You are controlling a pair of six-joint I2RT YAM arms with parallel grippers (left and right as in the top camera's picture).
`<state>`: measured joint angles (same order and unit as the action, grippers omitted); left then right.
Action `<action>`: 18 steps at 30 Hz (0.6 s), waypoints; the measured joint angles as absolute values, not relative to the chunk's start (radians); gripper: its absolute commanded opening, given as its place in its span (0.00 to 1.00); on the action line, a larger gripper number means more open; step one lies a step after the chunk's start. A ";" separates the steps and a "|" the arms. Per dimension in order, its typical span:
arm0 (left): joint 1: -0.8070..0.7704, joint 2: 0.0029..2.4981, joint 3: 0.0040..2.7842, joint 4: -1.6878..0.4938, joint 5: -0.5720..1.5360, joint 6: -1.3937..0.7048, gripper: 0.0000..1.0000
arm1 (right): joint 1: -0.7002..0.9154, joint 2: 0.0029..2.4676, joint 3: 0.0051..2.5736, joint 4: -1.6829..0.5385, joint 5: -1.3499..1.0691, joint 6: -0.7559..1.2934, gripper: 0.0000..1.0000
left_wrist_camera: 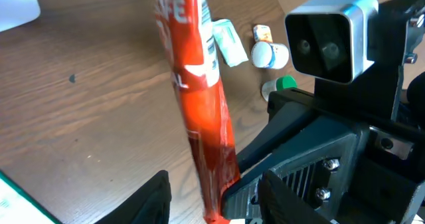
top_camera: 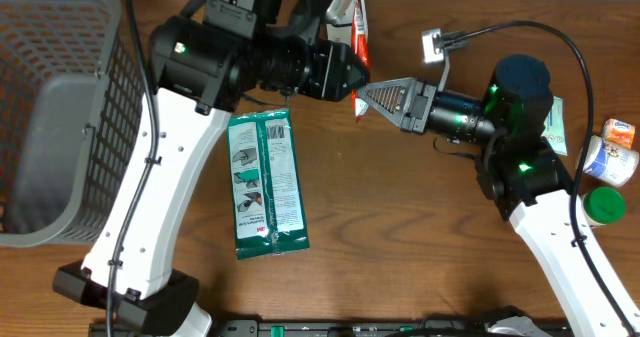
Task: Scan the item barcode
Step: 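Grasp the sachet's lower end with the left gripper beside the right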
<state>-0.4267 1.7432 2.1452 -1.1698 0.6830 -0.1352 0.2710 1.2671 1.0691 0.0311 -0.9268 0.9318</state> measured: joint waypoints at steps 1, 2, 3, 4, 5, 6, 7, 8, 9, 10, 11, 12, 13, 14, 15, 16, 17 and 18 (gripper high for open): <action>-0.428 1.745 2.145 -1.169 0.683 -0.134 0.34 | 0.272 1.267 1.069 0.042 -0.925 0.936 0.01; -0.428 1.747 2.145 -1.169 0.685 -0.136 0.31 | 0.273 1.267 1.069 0.054 -0.921 0.941 0.01; -0.428 1.747 2.145 -1.168 0.690 -0.138 0.28 | 0.273 1.267 1.069 0.066 -0.916 0.949 0.01; -0.428 1.747 2.145 -1.168 0.693 -0.140 0.25 | 0.274 1.269 1.069 0.073 -0.911 0.953 0.01; -0.428 1.747 2.145 -1.167 0.698 -0.142 0.24 | 0.274 1.269 1.069 0.081 -0.907 0.960 0.01; -0.428 1.747 2.145 -1.165 0.701 -0.142 0.24 | 0.274 1.269 1.069 0.088 -0.902 0.966 0.01; -0.428 1.747 2.145 -1.164 0.706 -0.144 0.24 | 0.274 1.269 1.069 0.091 -0.899 0.970 0.01; -0.428 1.747 2.145 -1.163 0.708 -0.145 0.24 | 0.274 1.269 1.069 0.094 -0.896 0.976 0.01; -0.428 1.747 2.145 -1.162 0.709 -0.146 0.23 | 0.274 1.269 1.069 0.094 -0.894 0.978 0.01; -0.428 1.747 2.145 -1.162 0.709 -0.146 0.21 | 0.274 1.269 1.069 0.094 -0.892 0.981 0.01; -0.428 1.747 2.145 -1.161 0.709 -0.147 0.21 | 0.274 1.269 1.069 0.095 -0.891 0.984 0.01; -0.428 1.747 2.145 -1.159 0.709 -0.146 0.21 | 0.274 1.269 1.069 0.095 -0.890 0.985 0.01; -0.428 1.747 2.145 -1.157 0.709 -0.146 0.21 | 0.274 1.269 1.069 0.095 -0.888 0.986 0.01; -0.428 1.747 2.145 -1.152 0.709 -0.147 0.21 | 0.274 1.269 1.069 0.097 -0.886 0.988 0.01; -0.428 1.747 2.145 -1.144 0.709 -0.147 0.21 | 0.274 1.269 1.069 0.102 -0.880 0.989 0.01; -0.428 1.747 2.145 -1.142 0.709 -0.147 0.21 | 0.274 1.269 1.069 0.102 -0.879 0.989 0.01; -0.428 1.747 2.145 -1.135 0.709 -0.147 0.21 | 0.274 1.269 1.069 0.102 -0.878 0.989 0.01; -0.428 1.747 2.145 -1.123 0.709 -0.147 0.21 | 0.276 1.269 1.069 0.103 -0.876 0.992 0.01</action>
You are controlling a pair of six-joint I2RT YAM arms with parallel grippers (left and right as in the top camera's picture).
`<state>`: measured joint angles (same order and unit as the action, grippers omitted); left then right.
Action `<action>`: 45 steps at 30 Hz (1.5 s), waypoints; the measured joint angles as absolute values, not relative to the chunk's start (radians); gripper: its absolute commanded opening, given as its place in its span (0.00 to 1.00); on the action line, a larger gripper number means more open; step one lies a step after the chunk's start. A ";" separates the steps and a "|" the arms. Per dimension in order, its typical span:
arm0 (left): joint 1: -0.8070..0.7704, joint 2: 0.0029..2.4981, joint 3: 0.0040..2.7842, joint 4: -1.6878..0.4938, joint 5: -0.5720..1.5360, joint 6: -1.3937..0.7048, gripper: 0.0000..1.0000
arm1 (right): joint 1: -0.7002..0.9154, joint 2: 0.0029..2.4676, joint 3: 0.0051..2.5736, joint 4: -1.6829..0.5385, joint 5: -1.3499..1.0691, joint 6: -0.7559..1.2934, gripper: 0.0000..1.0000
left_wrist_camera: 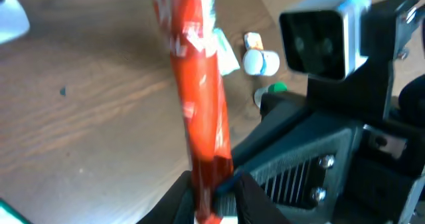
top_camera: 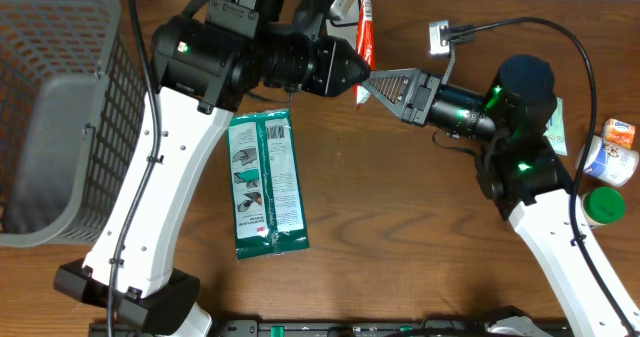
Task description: Scan the item barcode
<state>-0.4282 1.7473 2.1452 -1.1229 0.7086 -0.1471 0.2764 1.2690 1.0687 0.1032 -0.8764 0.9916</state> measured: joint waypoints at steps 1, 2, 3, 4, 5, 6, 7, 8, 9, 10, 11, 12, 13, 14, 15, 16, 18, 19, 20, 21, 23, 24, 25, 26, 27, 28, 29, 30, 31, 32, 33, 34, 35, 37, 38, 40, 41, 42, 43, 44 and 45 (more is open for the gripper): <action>-0.428 1.748 2.145 -1.110 0.708 -0.147 0.22 | 0.279 1.269 1.069 0.104 -0.875 0.992 0.01; -0.428 1.748 2.145 -1.100 0.706 -0.147 0.23 | 0.282 1.269 1.069 0.106 -0.876 0.992 0.01; -0.427 1.749 2.145 -1.092 0.704 -0.149 0.23 | 0.291 1.269 1.069 0.112 -0.880 0.992 0.01; -0.427 1.752 2.145 -1.087 0.702 -0.150 0.23 | 0.300 1.269 1.069 0.117 -0.885 0.992 0.01; -0.427 1.756 2.145 -1.083 0.700 -0.150 0.23 | 0.308 1.269 1.069 0.120 -0.890 0.992 0.01; -0.428 1.760 2.145 -1.082 0.697 -0.150 0.23 | 0.317 1.269 1.069 0.122 -0.895 0.993 0.01; -0.428 1.762 2.145 -1.083 0.694 -0.150 0.23 | 0.322 1.269 1.069 0.125 -0.896 0.992 0.01; -0.428 1.764 2.145 -1.084 0.690 -0.150 0.23 | 0.324 1.269 1.069 0.127 -0.897 0.993 0.01; -0.428 1.765 2.145 -1.087 0.686 -0.150 0.23 | 0.324 1.269 1.069 0.130 -0.897 0.993 0.01; -0.428 1.765 2.145 -1.088 0.681 -0.150 0.23 | 0.324 1.269 1.069 0.133 -0.898 0.993 0.01; -0.429 1.765 2.145 -1.090 0.678 -0.150 0.23 | 0.324 1.269 1.069 0.133 -0.899 0.995 0.01; -0.429 1.765 2.145 -1.091 0.677 -0.150 0.23 | 0.324 1.269 1.069 0.133 -0.899 0.997 0.01; -0.429 1.765 2.145 -1.091 0.675 -0.150 0.27 | 0.324 1.269 1.069 0.133 -0.899 1.000 0.01; -0.429 1.765 2.145 -1.091 0.674 -0.150 0.31 | 0.324 1.269 1.069 0.133 -0.898 1.002 0.01; -0.429 1.765 2.145 -1.092 0.670 -0.150 0.38 | 0.324 1.269 1.069 0.134 -0.898 1.003 0.01; -0.428 1.765 2.145 -1.093 0.667 -0.149 0.50 | 0.324 1.269 1.069 0.136 -0.897 1.004 0.01; -0.428 1.765 2.145 -1.092 0.659 -0.151 0.52 | 0.324 1.269 1.069 0.143 -0.894 1.004 0.01; -0.428 1.765 2.145 -1.092 0.655 -0.155 0.52 | 0.324 1.269 1.069 0.143 -0.892 1.004 0.01; -0.428 1.765 2.145 -1.092 0.652 -0.156 0.52 | 0.324 1.269 1.069 0.143 -0.888 1.004 0.01; -0.428 1.765 2.145 -1.091 0.649 -0.156 0.49 | 0.324 1.269 1.069 0.144 -0.883 1.005 0.01; -0.428 1.765 2.145 -1.086 0.648 -0.156 0.39 | 0.324 1.269 1.069 0.143 -0.875 1.005 0.01; -0.428 1.765 2.145 -1.083 0.647 -0.152 0.35 | 0.324 1.269 1.069 0.143 -0.871 1.004 0.01; -0.428 1.765 2.145 -1.079 0.648 -0.156 0.33 | 0.324 1.269 1.069 0.143 -0.867 1.005 0.01; -0.428 1.765 2.145 -1.076 0.648 -0.154 0.29 | 0.324 1.269 1.069 0.142 -0.865 1.005 0.01; -0.430 1.765 2.145 -1.073 0.648 -0.154 0.24 | 0.325 1.269 1.069 0.140 -0.862 1.005 0.01; -0.430 1.765 2.145 -1.073 0.649 -0.152 0.18 | 0.325 1.269 1.069 0.139 -0.860 1.005 0.01; -0.432 1.765 2.145 -1.071 0.650 -0.153 0.13 | 0.325 1.269 1.069 0.138 -0.859 1.005 0.01; -0.433 1.765 2.145 -1.069 0.654 -0.155 0.11 | 0.325 1.269 1.069 0.136 -0.858 1.005 0.01; -0.436 1.765 2.145 -1.066 0.657 -0.155 0.11 | 0.325 1.269 1.069 0.134 -0.856 1.007 0.01; -0.438 1.765 2.145 -1.064 0.659 -0.155 0.11 | 0.325 1.269 1.069 0.134 -0.855 1.007 0.01; -0.439 1.765 2.145 -1.062 0.657 -0.155 0.11 | 0.325 1.269 1.069 0.133 -0.851 1.007 0.01; -0.439 1.765 2.145 -1.058 0.657 -0.156 0.10 | 0.325 1.269 1.069 0.133 -0.848 1.007 0.01; -0.439 1.765 2.145 -1.055 0.656 -0.156 0.10 | 0.325 1.269 1.069 0.134 -0.843 1.007 0.04; -0.439 1.765 2.145 -1.044 0.656 -0.157 0.08 | 0.325 1.269 1.069 0.138 -0.834 1.008 0.20; -0.439 1.765 2.145 -1.042 0.656 -0.157 0.07 | 0.325 1.269 1.069 0.139 -0.831 1.006 0.33; -0.439 1.765 2.145 -1.037 0.652 -0.157 0.08 | 0.325 1.269 1.069 0.139 -0.827 0.998 0.52; -0.437 1.765 2.145 -1.032 0.648 -0.157 0.07 | 0.325 1.269 1.069 0.135 -0.827 0.998 0.59; -0.435 1.766 2.145 -1.031 0.646 -0.157 0.07 | 0.324 1.269 1.069 0.133 -0.829 0.987 0.62; -0.433 1.765 2.145 -1.035 0.640 -0.155 0.07 | 0.323 1.269 1.069 0.134 -0.829 0.980 0.64; -0.432 1.765 2.145 -1.038 0.633 -0.152 0.08 | 0.321 1.269 1.069 0.137 -0.826 0.974 0.65; -0.431 1.766 2.145 -1.041 0.624 -0.145 0.07 | 0.315 1.269 1.069 0.138 -0.826 0.970 0.66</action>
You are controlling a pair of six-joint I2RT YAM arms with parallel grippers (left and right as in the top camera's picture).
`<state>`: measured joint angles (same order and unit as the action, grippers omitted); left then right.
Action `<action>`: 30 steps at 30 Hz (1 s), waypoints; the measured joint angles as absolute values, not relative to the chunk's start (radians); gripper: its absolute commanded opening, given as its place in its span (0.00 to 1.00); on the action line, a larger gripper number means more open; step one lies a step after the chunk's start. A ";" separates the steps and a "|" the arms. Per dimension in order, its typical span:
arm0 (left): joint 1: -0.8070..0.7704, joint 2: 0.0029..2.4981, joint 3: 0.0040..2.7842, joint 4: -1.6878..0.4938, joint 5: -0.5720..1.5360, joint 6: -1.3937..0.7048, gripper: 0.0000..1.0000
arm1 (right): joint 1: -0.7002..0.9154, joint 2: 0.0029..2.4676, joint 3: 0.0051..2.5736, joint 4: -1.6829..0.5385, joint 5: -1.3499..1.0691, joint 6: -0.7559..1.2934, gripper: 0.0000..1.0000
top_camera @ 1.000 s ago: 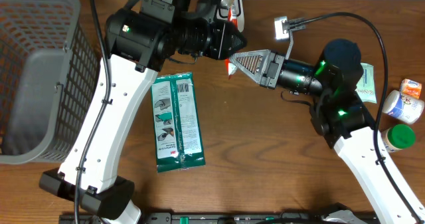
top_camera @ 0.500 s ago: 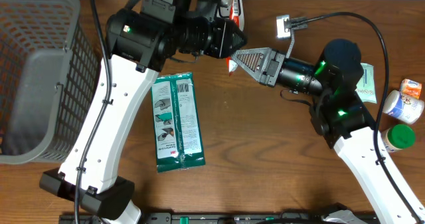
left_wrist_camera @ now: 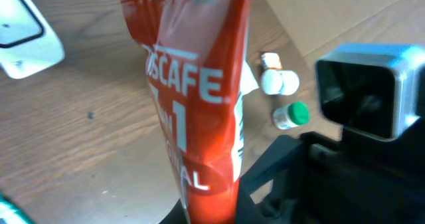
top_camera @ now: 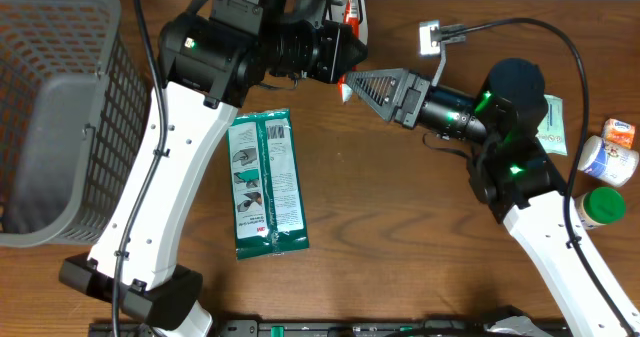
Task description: Scan the item barcode
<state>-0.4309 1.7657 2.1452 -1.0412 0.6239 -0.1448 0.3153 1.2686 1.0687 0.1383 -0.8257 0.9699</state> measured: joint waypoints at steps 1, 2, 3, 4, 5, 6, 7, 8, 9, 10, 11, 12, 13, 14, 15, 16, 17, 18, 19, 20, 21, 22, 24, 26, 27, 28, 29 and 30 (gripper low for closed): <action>-0.431 1.766 2.145 -1.044 0.619 -0.133 0.07 | 0.310 1.269 1.069 0.139 -0.826 0.964 0.66; -0.431 1.766 2.145 -1.047 0.614 -0.122 0.07 | 0.303 1.269 1.069 0.138 -0.826 0.960 0.66; -0.431 1.766 2.145 -1.052 0.611 -0.106 0.08 | 0.292 1.269 1.069 0.138 -0.825 0.953 0.66; -0.431 1.766 2.145 -1.058 0.607 -0.090 0.07 | 0.283 1.269 1.069 0.138 -0.825 0.945 0.66; -0.431 1.766 2.145 -1.068 0.603 -0.069 0.07 | 0.273 1.269 1.069 0.137 -0.826 0.936 0.66; -0.431 1.766 2.145 -1.079 0.601 -0.047 0.07 | 0.258 1.269 1.069 0.130 -0.827 0.926 0.66; -0.431 1.766 2.145 -1.094 0.599 -0.019 0.07 | 0.244 1.269 1.069 0.121 -0.831 0.918 0.66; -0.431 1.766 2.145 -1.105 0.597 0.002 0.07 | 0.229 1.269 1.069 0.112 -0.838 0.912 0.65; -0.431 1.766 2.145 -1.114 0.595 0.021 0.07 | 0.212 1.269 1.069 0.096 -0.849 0.905 0.64; -0.431 1.766 2.145 -1.118 0.595 0.033 0.07 | 0.195 1.269 1.069 0.078 -0.863 0.897 0.63; -0.431 1.766 2.145 -1.118 0.595 0.038 0.07 | 0.184 1.269 1.069 0.059 -0.875 0.890 0.60; -0.431 1.766 2.145 -1.111 0.596 0.042 0.07 | 0.171 1.269 1.069 0.036 -0.891 0.881 0.58; -0.431 1.766 2.145 -1.102 0.595 0.040 0.07 | 0.168 1.269 1.070 0.009 -0.900 0.868 0.56; -0.431 1.766 2.145 -1.089 0.596 0.033 0.07 | 0.168 1.269 1.071 -0.030 -0.915 0.851 0.56; -0.431 1.766 2.145 -1.076 0.596 0.019 0.07 | 0.170 1.269 1.071 -0.070 -0.930 0.834 0.55; -0.431 1.766 2.145 -1.064 0.596 0.002 0.07 | 0.173 1.269 1.072 -0.117 -0.941 0.810 0.54; -0.431 1.766 2.145 -1.051 0.596 -0.013 0.07 | 0.179 1.269 1.072 -0.155 -0.950 0.788 0.53; -0.431 1.766 2.145 -1.042 0.601 -0.029 0.07 | 0.184 1.269 1.071 -0.182 -0.956 0.765 0.53; -0.431 1.766 2.145 -1.036 0.611 -0.043 0.07 | 0.192 1.269 1.071 -0.196 -0.960 0.743 0.52; -0.431 1.766 2.145 -1.031 0.625 -0.054 0.08 | 0.205 1.269 1.071 -0.198 -0.966 0.721 0.51; -0.431 1.766 2.145 -1.026 0.640 -0.065 0.07 | 0.213 1.269 1.071 -0.196 -0.970 0.710 0.50; -0.431 1.766 2.145 -1.021 0.654 -0.079 0.07 | 0.229 1.269 1.071 -0.180 -0.974 0.697 0.50; -0.431 1.766 2.145 -1.019 0.675 -0.099 0.07 | 0.257 1.269 1.071 -0.125 -0.983 0.679 0.49; -0.431 1.766 2.145 -1.021 0.687 -0.110 0.07 | 0.278 1.269 1.072 -0.056 -1.002 0.668 0.48; -0.431 1.766 2.145 -1.021 0.692 -0.116 0.07 | 0.287 1.269 1.072 -0.024 -1.014 0.663 0.46; -0.431 1.766 2.145 -1.021 0.698 -0.120 0.07 | 0.294 1.269 1.072 -0.001 -1.023 0.662 0.41; -0.431 1.766 2.145 -1.023 0.700 -0.124 0.08 | 0.297 1.269 1.072 0.020 -1.029 0.662 0.36; -0.431 1.766 2.145 -1.022 0.702 -0.128 0.07 | 0.300 1.269 1.073 0.028 -1.036 0.664 0.32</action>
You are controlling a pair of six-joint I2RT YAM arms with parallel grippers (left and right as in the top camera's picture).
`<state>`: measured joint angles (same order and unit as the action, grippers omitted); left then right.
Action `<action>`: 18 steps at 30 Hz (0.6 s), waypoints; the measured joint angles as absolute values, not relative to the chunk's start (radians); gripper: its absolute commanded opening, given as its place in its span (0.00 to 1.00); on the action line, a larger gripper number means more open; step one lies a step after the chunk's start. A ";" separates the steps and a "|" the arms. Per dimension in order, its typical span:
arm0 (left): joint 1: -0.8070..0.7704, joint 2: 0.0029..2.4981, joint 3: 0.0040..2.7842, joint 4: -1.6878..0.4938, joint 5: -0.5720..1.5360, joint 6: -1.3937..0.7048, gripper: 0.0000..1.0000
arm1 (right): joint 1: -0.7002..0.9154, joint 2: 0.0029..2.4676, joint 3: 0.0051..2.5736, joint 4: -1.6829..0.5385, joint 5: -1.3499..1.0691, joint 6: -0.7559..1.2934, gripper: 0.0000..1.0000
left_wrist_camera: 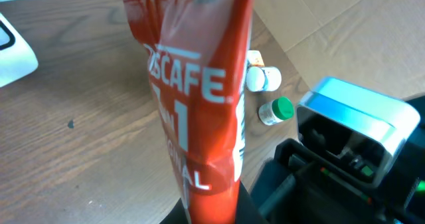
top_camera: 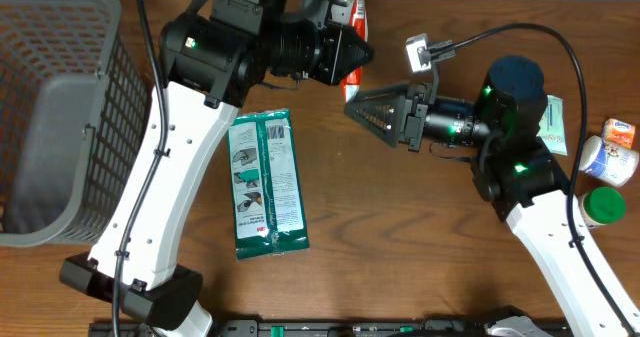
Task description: Scan the item barcode
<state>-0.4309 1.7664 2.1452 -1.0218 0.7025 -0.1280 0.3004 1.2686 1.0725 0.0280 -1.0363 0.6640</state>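
A red Nescafe pouch (left_wrist_camera: 199, 98) stands upright in my left gripper (left_wrist_camera: 212, 214), which is shut on its lower end. Overhead, the pouch (top_camera: 358, 17) shows at the back middle of the table, past the left gripper (top_camera: 352, 65). My right gripper (top_camera: 352, 113) points left just below and in front of it, apart from the pouch, fingers spread and holding nothing. A white device with a black outline (left_wrist_camera: 13, 54) lies on the table at the far left of the left wrist view. The pouch's barcode does not show.
A green wipes pack (top_camera: 265, 182) lies flat at centre left. A grey mesh basket (top_camera: 60, 107) fills the left side. At the right edge stand a white bottle (top_camera: 605, 157), a green-capped bottle (top_camera: 603, 205) and a teal packet (top_camera: 553, 122).
My right gripper has drawn back from the pouch's lower end, nearer the table's front. The left gripper still holds the pouch upright in about the same place.
First my right gripper held the pouch's lower end between the open left fingers. Then the left fingers had closed round the pouch. Later the left gripper alone held it, label toward its camera. Now the right gripper sits clear of it.
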 measured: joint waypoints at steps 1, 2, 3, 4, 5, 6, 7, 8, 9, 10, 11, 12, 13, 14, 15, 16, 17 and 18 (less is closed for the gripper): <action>-0.431 1.766 2.145 -1.023 0.705 -0.131 0.07 | 0.302 1.269 1.073 0.029 -1.040 0.665 0.27; -0.431 1.766 2.145 -1.025 0.705 -0.132 0.07 | 0.302 1.269 1.073 0.028 -1.042 0.665 0.25; -0.431 1.766 2.145 -1.025 0.706 -0.132 0.07 | 0.302 1.269 1.073 0.026 -1.042 0.664 0.23; -0.431 1.766 2.145 -1.024 0.708 -0.132 0.07 | 0.302 1.269 1.073 0.024 -1.043 0.662 0.22; -0.431 1.766 2.145 -1.025 0.709 -0.134 0.07 | 0.304 1.269 1.073 0.023 -1.042 0.657 0.19; -0.431 1.766 2.145 -1.026 0.709 -0.134 0.07 | 0.307 1.269 1.073 0.024 -1.040 0.655 0.15; -0.431 1.766 2.145 -1.028 0.709 -0.135 0.07 | 0.312 1.269 1.073 0.024 -1.036 0.652 0.09; -0.431 1.766 2.145 -1.030 0.709 -0.135 0.07 | 0.317 1.269 1.073 0.024 -1.028 0.649 0.05; -0.431 1.766 2.145 -1.031 0.709 -0.135 0.07 | 0.319 1.269 1.073 0.024 -1.020 0.645 0.01; -0.431 1.766 2.145 -1.032 0.709 -0.135 0.07 | 0.321 1.269 1.073 0.024 -1.015 0.644 0.01; -0.431 1.766 2.145 -1.032 0.709 -0.135 0.07 | 0.323 1.269 1.072 0.025 -1.009 0.643 0.01; -0.431 1.766 2.145 -1.032 0.709 -0.135 0.07 | 0.324 1.269 1.072 0.026 -1.004 0.641 0.01; -0.431 1.766 2.145 -1.032 0.709 -0.135 0.08 | 0.325 1.269 1.072 0.027 -1.001 0.641 0.01; -0.430 1.766 2.145 -1.032 0.709 -0.135 0.08 | 0.325 1.269 1.072 0.027 -0.999 0.642 0.01; -0.430 1.766 2.145 -1.031 0.709 -0.135 0.08 | 0.325 1.269 1.072 0.027 -0.997 0.642 0.01; -0.429 1.766 2.145 -1.030 0.709 -0.135 0.08 | 0.325 1.269 1.072 0.027 -0.995 0.642 0.05; -0.429 1.766 2.145 -1.029 0.709 -0.135 0.08 | 0.325 1.269 1.072 0.027 -0.994 0.642 0.17; -0.429 1.766 2.145 -1.028 0.709 -0.135 0.08 | 0.325 1.269 1.072 0.028 -0.994 0.640 0.41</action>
<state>-0.4290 1.7664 2.1452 -1.0283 0.7086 -0.1349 0.3252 1.2686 1.0721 0.0280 -0.9943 0.6399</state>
